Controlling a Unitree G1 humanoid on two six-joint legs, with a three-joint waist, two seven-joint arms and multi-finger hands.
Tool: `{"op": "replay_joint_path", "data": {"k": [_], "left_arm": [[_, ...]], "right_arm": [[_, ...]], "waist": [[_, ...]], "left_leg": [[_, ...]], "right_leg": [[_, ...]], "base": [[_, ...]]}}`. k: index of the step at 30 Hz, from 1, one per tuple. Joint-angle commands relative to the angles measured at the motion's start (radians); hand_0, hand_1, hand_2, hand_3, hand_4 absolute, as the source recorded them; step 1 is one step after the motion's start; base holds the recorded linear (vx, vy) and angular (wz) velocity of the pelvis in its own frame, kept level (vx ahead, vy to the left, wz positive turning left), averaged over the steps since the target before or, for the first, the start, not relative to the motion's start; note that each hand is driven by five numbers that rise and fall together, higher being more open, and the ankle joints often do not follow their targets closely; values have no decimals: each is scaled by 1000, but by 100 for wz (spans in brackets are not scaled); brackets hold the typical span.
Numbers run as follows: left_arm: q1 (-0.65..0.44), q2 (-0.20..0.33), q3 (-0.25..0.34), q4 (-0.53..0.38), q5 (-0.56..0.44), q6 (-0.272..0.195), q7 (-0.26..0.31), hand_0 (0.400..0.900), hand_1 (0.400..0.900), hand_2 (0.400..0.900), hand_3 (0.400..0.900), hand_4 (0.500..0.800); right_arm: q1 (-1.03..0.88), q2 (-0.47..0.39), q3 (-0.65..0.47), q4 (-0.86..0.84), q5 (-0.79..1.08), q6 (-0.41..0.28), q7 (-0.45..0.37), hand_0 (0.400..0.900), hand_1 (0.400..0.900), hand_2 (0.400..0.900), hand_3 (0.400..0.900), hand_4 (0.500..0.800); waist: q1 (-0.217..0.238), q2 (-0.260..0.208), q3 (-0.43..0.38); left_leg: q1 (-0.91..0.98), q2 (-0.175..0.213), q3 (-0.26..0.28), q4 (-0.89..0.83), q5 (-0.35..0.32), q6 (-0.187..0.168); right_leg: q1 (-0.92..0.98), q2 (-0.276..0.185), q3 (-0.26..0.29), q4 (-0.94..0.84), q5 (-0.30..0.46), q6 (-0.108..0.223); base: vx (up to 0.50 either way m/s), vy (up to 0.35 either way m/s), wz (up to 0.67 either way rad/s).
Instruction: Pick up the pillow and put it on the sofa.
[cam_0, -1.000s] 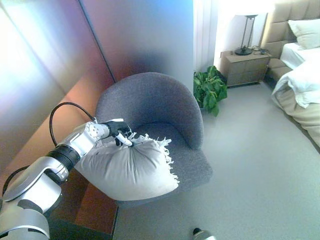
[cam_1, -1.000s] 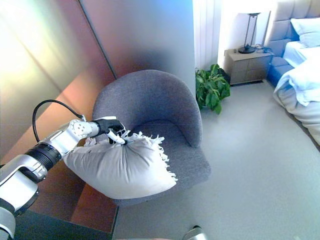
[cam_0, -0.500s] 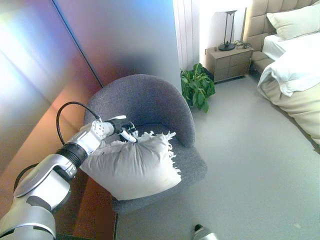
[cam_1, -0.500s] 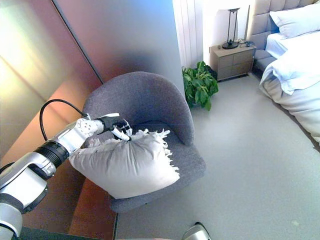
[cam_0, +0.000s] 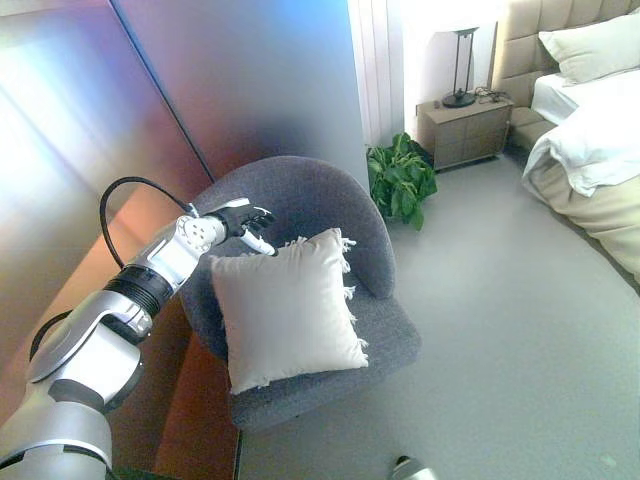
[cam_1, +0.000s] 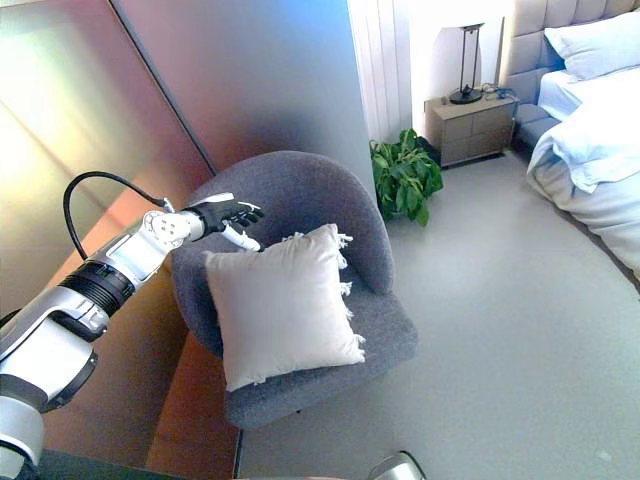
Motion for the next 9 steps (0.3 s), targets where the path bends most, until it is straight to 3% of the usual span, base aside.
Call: {"op": "replay_joint_path", "data": {"k": [1, 5, 9], "left_arm": [[-124, 91, 127, 37, -61, -67, 3, 900, 900, 900, 900, 800], [-82, 103, 138, 2, -136, -76, -43, 900, 900, 900, 900, 800], [-31, 76, 157, -44, -231, -75, -74, 900, 900, 900, 900, 800]], "right_arm": [[-2, -16, 24, 38, 15, 18, -2, 900, 900, 900, 900, 800], [-2, -9, 28, 42, 0, 16, -6, 900, 900, 900, 900, 800], [-9, 0, 36, 41, -6, 13, -9, 900, 900, 900, 900, 800]], "waist": [[22, 15, -39], [37, 9, -44], [59, -8, -47]], "left_leg": [[49, -18, 12, 18, -38, -28], [48, -17, 4, 18, -38, -27], [44, -12, -5, 18, -35, -28]], "right_leg": [[-13, 64, -56, 10, -3, 65], [-10, 62, -73, 9, -6, 65], [-7, 60, -95, 10, -10, 60]], "base": [[-11, 20, -4], [-8, 13, -2], [-33, 14, 5]]}}
